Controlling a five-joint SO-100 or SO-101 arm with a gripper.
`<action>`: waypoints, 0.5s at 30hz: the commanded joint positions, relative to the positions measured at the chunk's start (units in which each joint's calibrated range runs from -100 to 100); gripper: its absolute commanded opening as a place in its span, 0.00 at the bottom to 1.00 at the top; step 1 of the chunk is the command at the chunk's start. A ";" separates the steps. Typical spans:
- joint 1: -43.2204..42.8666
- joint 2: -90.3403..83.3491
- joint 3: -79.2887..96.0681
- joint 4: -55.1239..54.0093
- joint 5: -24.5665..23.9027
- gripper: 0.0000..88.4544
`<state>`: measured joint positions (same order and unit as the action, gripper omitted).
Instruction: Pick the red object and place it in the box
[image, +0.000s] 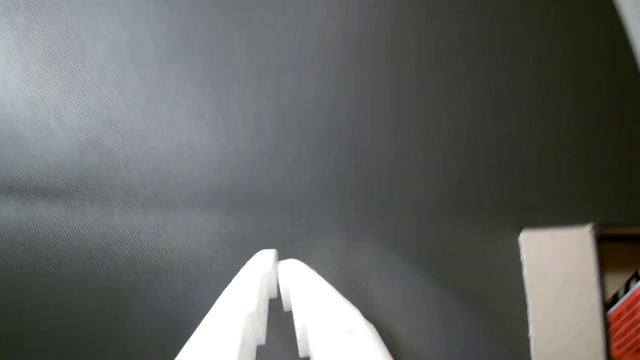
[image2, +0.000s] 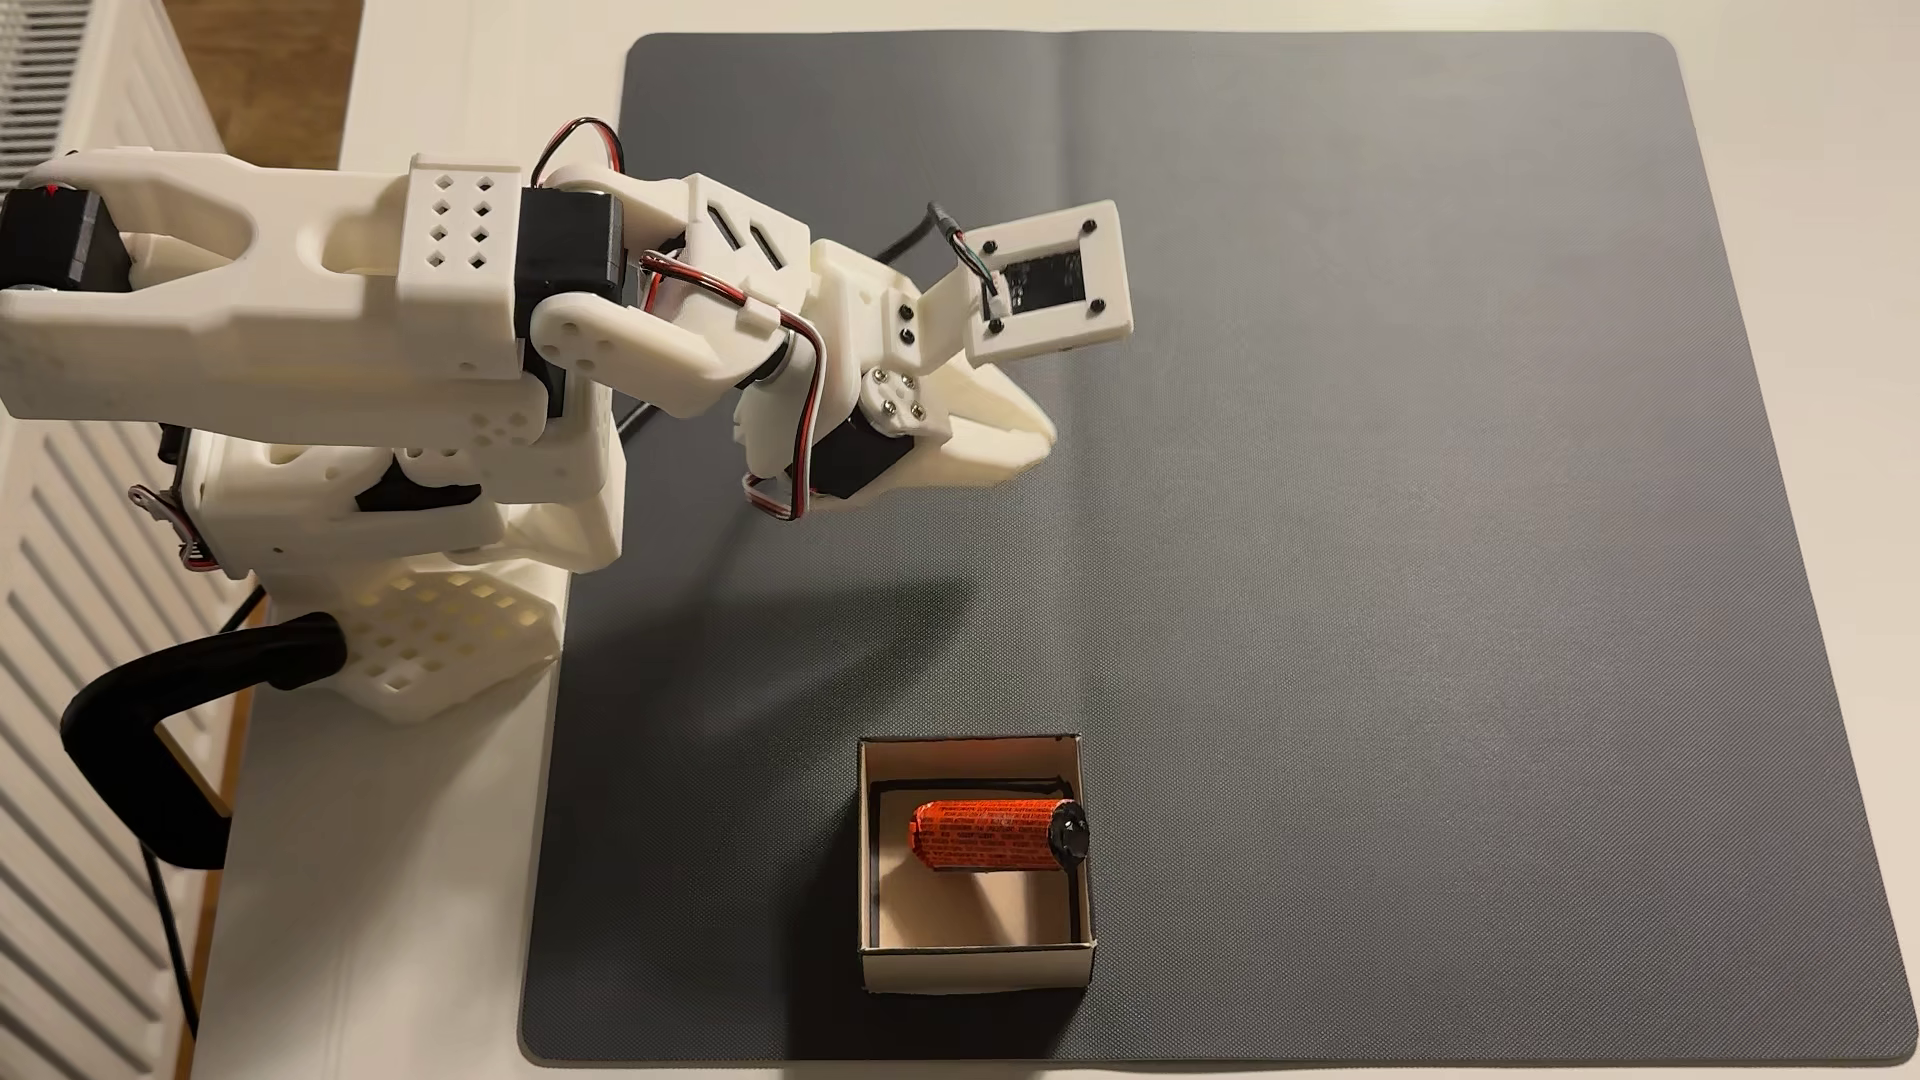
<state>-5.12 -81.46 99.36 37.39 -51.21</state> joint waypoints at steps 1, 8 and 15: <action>-0.52 -0.26 0.64 5.70 0.21 0.01; -0.37 -0.35 0.64 15.23 0.16 0.01; -0.67 -0.26 0.64 21.87 0.26 0.01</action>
<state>-5.42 -82.41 99.36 57.13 -51.27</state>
